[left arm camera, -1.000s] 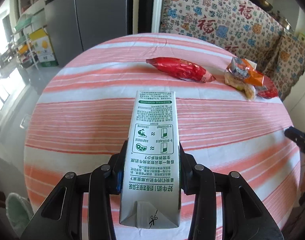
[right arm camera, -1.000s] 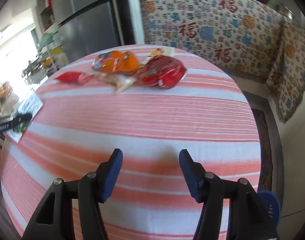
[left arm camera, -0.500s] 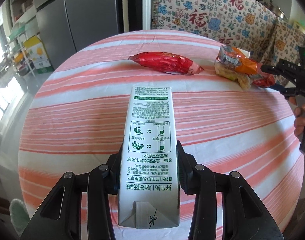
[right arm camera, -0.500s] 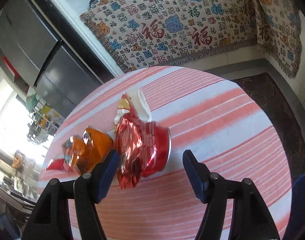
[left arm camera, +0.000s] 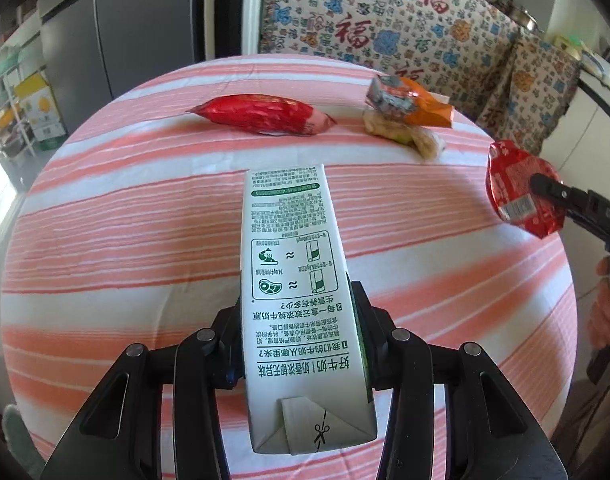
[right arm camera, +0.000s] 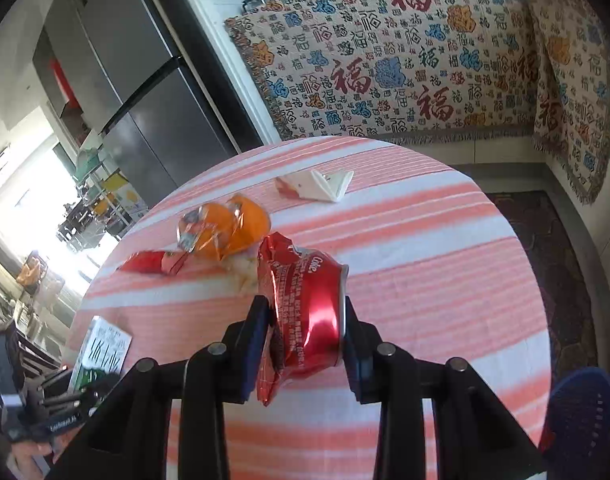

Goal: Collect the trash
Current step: 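Grasp the red crushed cup with the right gripper while the left gripper holds the carton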

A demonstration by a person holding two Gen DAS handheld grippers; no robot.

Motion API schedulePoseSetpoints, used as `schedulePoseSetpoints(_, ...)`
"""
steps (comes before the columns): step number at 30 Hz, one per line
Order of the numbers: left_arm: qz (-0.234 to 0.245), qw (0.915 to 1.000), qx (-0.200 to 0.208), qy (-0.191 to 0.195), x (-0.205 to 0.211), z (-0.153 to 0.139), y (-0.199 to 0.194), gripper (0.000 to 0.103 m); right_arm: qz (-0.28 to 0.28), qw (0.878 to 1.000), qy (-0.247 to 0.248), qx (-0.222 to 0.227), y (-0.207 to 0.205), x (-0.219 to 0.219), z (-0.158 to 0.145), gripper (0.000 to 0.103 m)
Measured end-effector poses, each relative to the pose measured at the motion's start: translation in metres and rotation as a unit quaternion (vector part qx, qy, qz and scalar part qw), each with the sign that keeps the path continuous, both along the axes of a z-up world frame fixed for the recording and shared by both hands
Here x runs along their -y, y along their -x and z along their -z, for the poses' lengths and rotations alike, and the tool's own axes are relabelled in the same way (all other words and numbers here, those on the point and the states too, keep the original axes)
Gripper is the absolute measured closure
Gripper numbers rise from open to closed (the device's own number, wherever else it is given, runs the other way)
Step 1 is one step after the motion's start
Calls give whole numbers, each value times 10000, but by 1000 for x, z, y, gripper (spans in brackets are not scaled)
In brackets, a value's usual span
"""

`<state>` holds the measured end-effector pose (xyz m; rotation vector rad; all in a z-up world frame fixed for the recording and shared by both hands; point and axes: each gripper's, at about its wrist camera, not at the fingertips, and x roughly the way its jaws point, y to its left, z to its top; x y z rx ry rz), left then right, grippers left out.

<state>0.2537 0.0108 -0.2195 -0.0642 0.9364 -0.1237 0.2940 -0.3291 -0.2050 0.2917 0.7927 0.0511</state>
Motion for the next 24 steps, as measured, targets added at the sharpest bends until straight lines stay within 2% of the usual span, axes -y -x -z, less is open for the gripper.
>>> schedulePoseSetpoints(1, 87, 9999, 2, -49, 5, 0, 3, 53, -32, 10000, 20, 45, 17, -5, 0, 68)
schedulePoseSetpoints(2, 176, 9998, -19, -71, 9, 0, 4, 42, -57, 10000, 25, 41, 28, -8, 2, 68)
schedulePoseSetpoints(4, 301, 9995, -89, -1, 12, 0, 8, 29, -105, 9999, 70, -29, 46, -15, 7, 68)
schedulePoseSetpoints(7, 418, 9989, -166, 141, 7, -2, 14, 22, -125, 9999, 102, -6, 56, -16, 12, 65)
schedulePoseSetpoints(8, 467, 9985, -188, 190, 5, -3, 16, 19, -153, 9998, 108, -38, 56, -15, 11, 60)
schedulePoseSetpoints(9, 496, 9983, -194, 217, 2, -3, 18, 19, -166, 9997, 141, -53, 58, -14, 9, 48)
schedulePoseSetpoints(10, 507, 9983, -188, 217, -1, -4, 20, 18, -156, 9998, 153, -6, 59, -13, 8, 41)
schedulePoseSetpoints(12, 471, 9985, -150, 234, -6, -5, 19, 18, -142, 9998, 130, 36, 61, -9, 6, 36)
schedulePoseSetpoints(16, 402, 9980, -174, 458, -8, -7, 15, 16, -119, 9998, -111, -116, 56, -2, 8, 35)
schedulePoseSetpoints(24, 341, 9994, -33, -6, 4, -12, 7, 16, -55, 9975, -621, -339, 54, 8, 18, 35)
